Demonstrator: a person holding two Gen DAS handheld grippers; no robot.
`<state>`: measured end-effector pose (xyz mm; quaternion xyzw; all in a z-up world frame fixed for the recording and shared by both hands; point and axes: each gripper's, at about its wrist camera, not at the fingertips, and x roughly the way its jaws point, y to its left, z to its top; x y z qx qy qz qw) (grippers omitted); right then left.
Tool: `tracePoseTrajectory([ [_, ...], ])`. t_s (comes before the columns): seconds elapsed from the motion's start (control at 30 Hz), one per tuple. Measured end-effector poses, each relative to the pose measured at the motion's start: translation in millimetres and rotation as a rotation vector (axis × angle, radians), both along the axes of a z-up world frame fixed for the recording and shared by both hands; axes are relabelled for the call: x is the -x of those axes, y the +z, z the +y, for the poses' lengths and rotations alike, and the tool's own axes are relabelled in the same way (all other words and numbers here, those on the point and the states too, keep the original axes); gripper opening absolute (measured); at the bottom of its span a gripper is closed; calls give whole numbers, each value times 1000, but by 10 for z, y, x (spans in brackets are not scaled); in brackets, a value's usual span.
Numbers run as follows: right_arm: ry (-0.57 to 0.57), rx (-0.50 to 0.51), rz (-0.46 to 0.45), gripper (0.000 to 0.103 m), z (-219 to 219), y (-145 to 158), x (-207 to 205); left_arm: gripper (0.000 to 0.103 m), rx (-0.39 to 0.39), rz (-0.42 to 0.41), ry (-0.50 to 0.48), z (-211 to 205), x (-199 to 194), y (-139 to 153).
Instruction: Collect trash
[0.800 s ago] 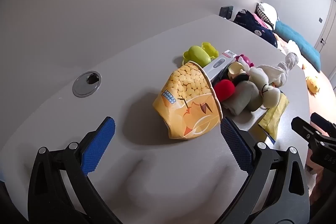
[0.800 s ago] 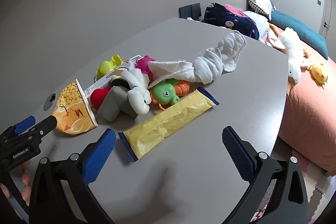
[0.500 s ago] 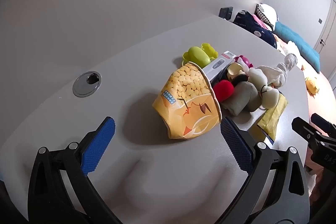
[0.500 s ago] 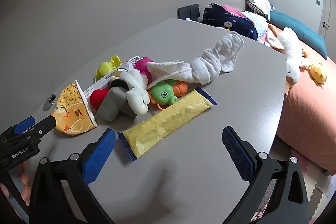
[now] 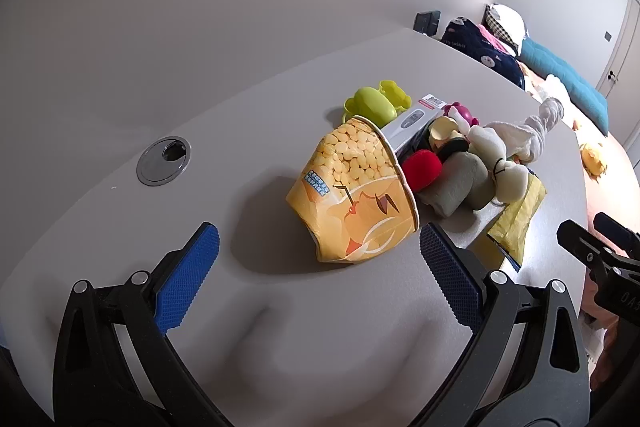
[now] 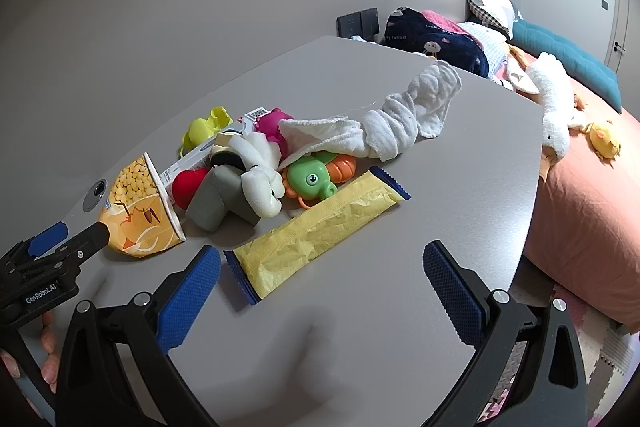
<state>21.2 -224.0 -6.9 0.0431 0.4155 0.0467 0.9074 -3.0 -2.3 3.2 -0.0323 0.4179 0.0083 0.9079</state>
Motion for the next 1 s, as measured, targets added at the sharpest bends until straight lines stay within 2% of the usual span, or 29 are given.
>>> tracePoseTrajectory([
  [1.0,-2,11,5,101,25,-5,71,97,-5,8,-4,-23,16,-30],
])
